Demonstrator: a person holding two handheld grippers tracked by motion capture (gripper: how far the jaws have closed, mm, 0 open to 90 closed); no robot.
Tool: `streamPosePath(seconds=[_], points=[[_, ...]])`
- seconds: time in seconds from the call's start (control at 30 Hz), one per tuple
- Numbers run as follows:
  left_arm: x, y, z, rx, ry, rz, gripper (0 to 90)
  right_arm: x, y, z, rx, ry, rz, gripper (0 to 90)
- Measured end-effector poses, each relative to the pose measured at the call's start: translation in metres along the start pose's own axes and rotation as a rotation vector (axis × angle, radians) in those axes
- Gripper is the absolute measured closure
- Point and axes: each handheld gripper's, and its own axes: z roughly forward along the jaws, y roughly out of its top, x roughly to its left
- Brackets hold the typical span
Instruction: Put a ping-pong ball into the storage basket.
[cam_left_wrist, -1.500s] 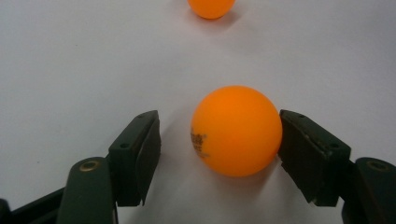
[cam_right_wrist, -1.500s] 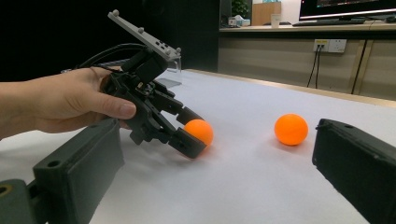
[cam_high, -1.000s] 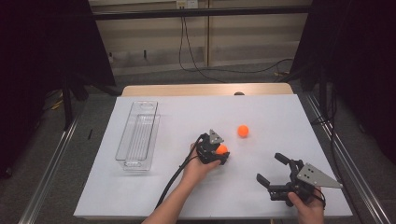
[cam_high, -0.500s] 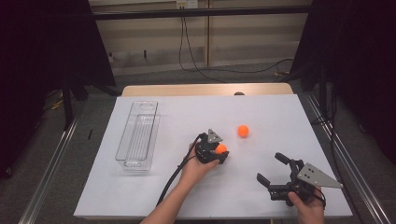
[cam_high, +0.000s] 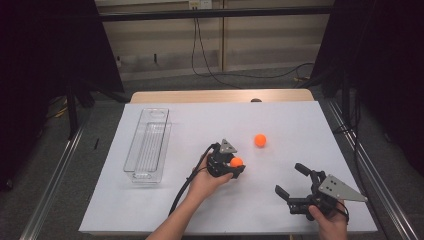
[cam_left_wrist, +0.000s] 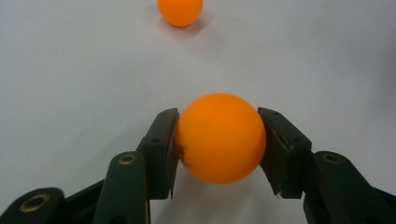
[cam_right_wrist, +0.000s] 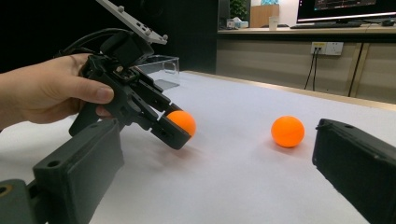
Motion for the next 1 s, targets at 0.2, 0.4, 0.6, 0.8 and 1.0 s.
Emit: streamPosePath(seconds=[0.2,0.4,0.6,0.8,1.0], points=[[0.002,-0.002,-0.010,-0.002,-0.013,0.001,50.8,0.000,0.000,0.000,0.002,-0.001,-0.001,1.1],[0.009,-0.003,-0.018,-0.004,-0.017,-0.030,50.7,0.000,0.000,0.001,0.003,-0.002,-0.004,1.1],[0.013,-0.004,-0.027,-0.014,-0.026,-0.042,50.8,0.000,0.000,0.001,0.005,-0.001,-0.004,1.1],[0.017,-0.005,-0.033,-0.029,-0.024,-0.066,50.7,0.000,0.000,0.002,0.006,0.001,-0.009,1.1],[0.021,-0.007,-0.038,-0.027,-0.029,-0.076,50.7,0.001,0.000,0.002,0.007,0.001,-0.009,1.1]])
